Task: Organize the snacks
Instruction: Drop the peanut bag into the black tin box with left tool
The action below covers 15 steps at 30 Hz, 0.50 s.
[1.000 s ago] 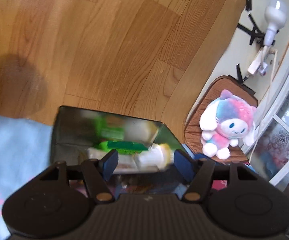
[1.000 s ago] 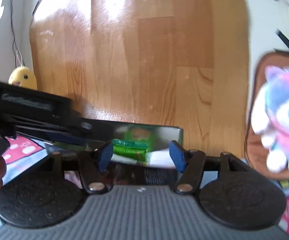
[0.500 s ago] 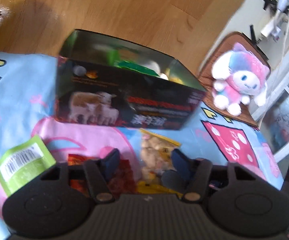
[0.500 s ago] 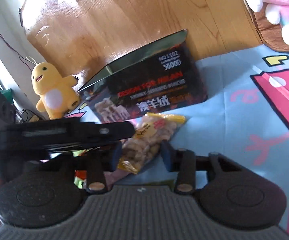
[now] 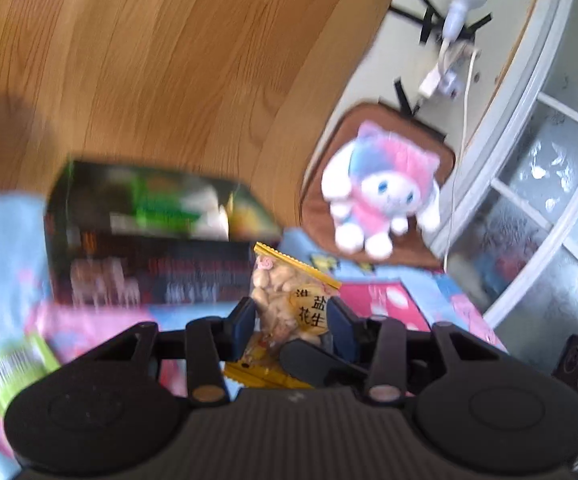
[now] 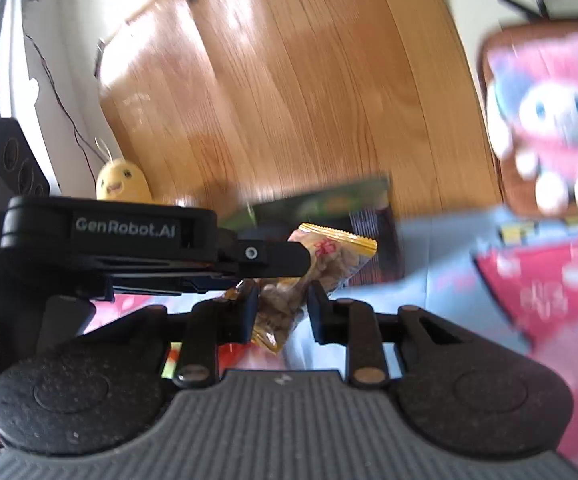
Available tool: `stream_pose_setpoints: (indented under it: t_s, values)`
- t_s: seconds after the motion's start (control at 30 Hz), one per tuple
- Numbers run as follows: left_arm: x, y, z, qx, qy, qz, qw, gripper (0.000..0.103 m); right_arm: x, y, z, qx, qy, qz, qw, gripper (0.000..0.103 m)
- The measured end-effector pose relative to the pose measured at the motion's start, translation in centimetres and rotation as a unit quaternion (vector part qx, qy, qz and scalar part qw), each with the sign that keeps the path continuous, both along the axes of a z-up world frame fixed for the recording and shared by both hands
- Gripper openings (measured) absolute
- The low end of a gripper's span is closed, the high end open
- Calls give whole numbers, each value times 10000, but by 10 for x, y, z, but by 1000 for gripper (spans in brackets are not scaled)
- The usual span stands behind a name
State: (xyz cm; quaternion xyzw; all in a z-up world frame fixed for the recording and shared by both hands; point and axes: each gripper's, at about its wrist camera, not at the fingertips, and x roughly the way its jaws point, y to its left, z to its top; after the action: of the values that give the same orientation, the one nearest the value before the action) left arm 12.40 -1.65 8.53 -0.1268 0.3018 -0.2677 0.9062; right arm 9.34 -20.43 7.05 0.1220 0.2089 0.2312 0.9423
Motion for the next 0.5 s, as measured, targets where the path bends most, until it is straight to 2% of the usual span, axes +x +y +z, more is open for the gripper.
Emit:
stream_pose_setpoints:
  t_s: [0.1,0.2,0.37,0.5]
  values:
    - [20,12,17,13,-262,184,9995,40,29,13,9,-12,-232,67,9997,30]
    - [46,28,20,-21,-313,460,9984,42,63,29,8,-25,-206,233,9995,30]
    - [90,57,7,-31,-181,1017,9946,42,116,66,-7,-81,-62,542,9985,32]
    - [107,75,-12,146,-40,1469,9890,53,130,81,-24,-319,-60,457,9984,43]
